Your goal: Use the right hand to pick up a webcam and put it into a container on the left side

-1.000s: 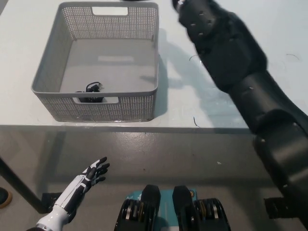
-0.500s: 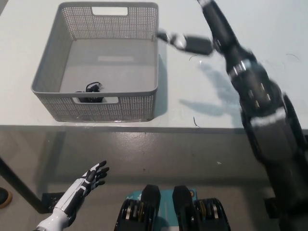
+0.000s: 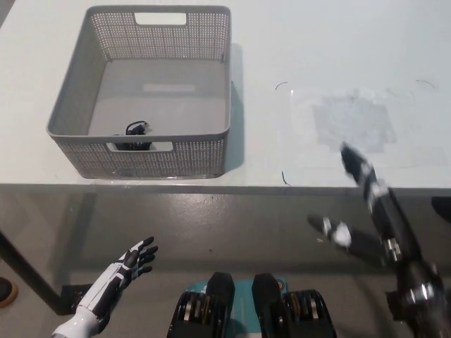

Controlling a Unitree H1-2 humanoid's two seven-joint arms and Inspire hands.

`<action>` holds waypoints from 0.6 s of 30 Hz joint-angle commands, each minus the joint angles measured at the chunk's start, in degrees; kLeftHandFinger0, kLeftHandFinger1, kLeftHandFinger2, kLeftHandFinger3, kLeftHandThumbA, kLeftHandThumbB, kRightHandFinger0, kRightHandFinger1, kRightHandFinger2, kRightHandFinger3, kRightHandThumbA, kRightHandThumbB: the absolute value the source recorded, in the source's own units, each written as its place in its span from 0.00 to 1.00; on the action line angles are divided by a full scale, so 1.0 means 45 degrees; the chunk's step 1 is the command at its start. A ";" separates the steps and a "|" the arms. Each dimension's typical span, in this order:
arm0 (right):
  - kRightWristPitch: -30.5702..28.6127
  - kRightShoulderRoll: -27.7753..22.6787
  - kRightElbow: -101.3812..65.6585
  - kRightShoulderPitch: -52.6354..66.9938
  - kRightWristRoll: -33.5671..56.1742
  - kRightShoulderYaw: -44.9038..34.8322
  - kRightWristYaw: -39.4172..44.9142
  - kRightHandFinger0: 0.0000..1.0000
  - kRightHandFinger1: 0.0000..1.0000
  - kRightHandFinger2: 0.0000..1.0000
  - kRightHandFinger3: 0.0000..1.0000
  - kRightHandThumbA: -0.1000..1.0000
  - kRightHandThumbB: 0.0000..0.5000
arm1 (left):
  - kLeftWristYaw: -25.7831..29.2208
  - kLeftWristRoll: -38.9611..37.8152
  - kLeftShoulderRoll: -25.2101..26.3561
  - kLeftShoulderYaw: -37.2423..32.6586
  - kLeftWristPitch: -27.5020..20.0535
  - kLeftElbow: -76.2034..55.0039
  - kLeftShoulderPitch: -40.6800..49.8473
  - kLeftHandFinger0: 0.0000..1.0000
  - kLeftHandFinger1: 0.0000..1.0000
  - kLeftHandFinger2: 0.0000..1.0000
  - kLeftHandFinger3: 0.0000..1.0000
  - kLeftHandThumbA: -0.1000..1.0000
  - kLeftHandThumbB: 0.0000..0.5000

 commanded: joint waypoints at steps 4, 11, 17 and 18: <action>-0.3882 0.0391 0.2223 0.1375 0.1688 -0.0783 0.0119 1.00 1.00 1.00 1.00 1.00 0.52 | 0.0011 -0.0557 0.0173 0.0467 -0.0267 -0.0151 0.0390 1.00 1.00 1.00 1.00 1.00 0.50; -0.4381 0.0301 0.3857 0.1436 0.1469 -0.0850 0.0148 1.00 1.00 1.00 1.00 1.00 0.36 | 0.0002 -0.0659 0.0143 0.0559 -0.0394 0.0043 0.0433 1.00 1.00 1.00 1.00 1.00 0.48; -0.4609 0.0288 0.5077 0.1108 0.1315 -0.0947 0.0034 1.00 1.00 1.00 1.00 1.00 0.33 | 0.0000 -0.0589 0.0148 0.0657 -0.0352 0.0053 0.0399 1.00 1.00 1.00 1.00 1.00 0.47; -0.4654 0.0270 0.5140 0.1102 0.1277 -0.0954 0.0026 1.00 1.00 1.00 1.00 1.00 0.35 | -0.0047 -0.0640 0.0126 0.0664 -0.0393 0.0062 0.0426 1.00 1.00 1.00 1.00 1.00 0.45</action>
